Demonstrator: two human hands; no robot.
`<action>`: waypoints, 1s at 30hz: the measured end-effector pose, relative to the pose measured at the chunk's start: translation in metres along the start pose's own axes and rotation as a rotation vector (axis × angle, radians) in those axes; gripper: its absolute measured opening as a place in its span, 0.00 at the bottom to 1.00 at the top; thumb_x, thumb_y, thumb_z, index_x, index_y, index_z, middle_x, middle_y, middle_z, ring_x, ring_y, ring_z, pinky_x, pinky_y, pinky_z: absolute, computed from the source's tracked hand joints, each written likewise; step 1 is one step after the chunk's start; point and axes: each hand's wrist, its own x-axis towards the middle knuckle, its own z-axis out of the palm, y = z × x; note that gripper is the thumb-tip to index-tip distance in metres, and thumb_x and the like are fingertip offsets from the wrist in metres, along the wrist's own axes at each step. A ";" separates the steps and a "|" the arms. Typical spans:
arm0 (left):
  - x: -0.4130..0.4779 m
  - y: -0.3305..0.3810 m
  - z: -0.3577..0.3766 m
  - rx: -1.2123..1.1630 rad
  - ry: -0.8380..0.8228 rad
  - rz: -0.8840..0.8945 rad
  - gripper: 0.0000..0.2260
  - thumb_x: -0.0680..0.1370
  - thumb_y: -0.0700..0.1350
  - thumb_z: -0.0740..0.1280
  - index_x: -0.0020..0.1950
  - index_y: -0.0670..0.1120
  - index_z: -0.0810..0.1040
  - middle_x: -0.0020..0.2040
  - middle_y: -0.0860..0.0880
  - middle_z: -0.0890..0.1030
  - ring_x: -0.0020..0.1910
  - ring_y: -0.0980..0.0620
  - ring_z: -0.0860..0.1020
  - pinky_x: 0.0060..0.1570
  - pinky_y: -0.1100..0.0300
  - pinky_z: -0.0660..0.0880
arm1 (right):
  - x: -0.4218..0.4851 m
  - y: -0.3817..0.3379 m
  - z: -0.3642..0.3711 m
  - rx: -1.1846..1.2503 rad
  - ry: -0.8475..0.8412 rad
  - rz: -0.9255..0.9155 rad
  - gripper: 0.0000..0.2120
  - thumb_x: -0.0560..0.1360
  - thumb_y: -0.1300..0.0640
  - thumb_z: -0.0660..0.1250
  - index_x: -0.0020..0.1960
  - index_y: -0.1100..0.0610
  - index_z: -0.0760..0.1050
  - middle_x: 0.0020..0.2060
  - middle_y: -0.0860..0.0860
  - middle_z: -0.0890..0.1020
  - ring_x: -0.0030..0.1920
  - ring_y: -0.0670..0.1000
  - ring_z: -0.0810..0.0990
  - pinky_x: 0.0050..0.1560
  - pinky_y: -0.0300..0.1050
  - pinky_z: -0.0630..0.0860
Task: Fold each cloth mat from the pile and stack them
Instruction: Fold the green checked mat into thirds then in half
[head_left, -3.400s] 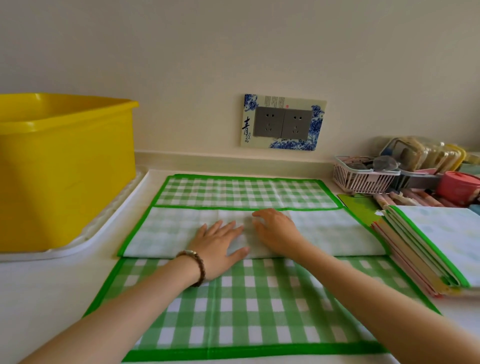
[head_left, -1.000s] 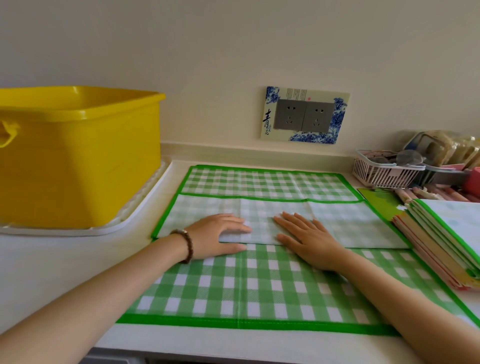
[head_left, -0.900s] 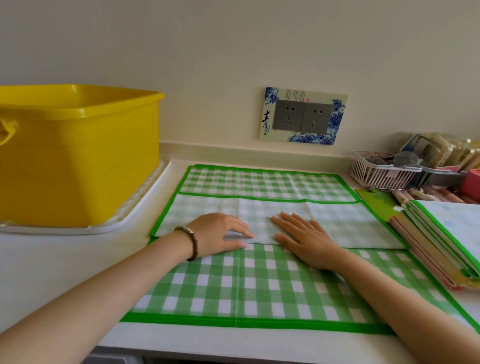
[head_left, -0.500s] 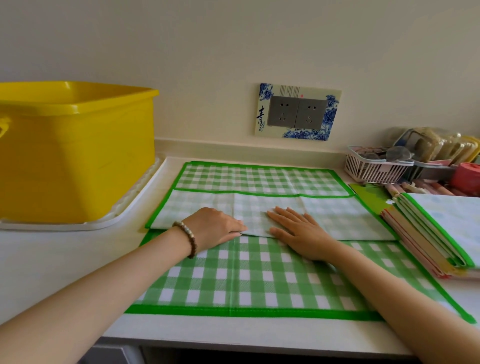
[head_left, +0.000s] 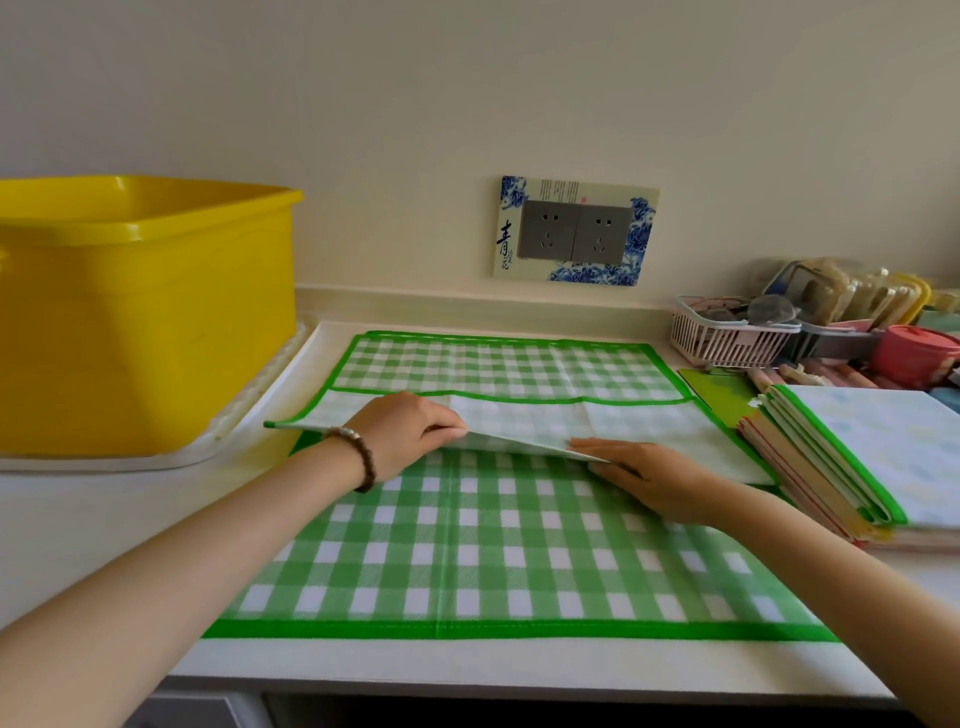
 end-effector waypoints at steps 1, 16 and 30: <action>-0.001 0.002 -0.003 -0.003 0.001 0.002 0.13 0.80 0.50 0.60 0.59 0.50 0.80 0.57 0.55 0.81 0.54 0.57 0.78 0.57 0.60 0.73 | -0.003 0.002 -0.003 0.003 0.008 0.026 0.19 0.81 0.48 0.55 0.71 0.42 0.65 0.68 0.43 0.72 0.66 0.47 0.71 0.68 0.43 0.67; -0.001 0.011 -0.067 -0.282 -0.505 -0.094 0.14 0.69 0.63 0.66 0.46 0.56 0.83 0.40 0.64 0.82 0.39 0.65 0.76 0.50 0.64 0.71 | -0.028 -0.022 -0.092 0.317 -0.364 -0.046 0.12 0.71 0.46 0.68 0.46 0.54 0.81 0.33 0.48 0.78 0.34 0.44 0.73 0.38 0.32 0.71; 0.002 0.036 0.015 0.023 -0.342 -0.016 0.26 0.77 0.66 0.51 0.74 0.60 0.59 0.75 0.59 0.60 0.73 0.56 0.60 0.73 0.53 0.56 | 0.046 0.017 -0.036 0.156 0.060 0.030 0.05 0.72 0.51 0.71 0.46 0.50 0.82 0.43 0.45 0.84 0.40 0.39 0.79 0.41 0.28 0.73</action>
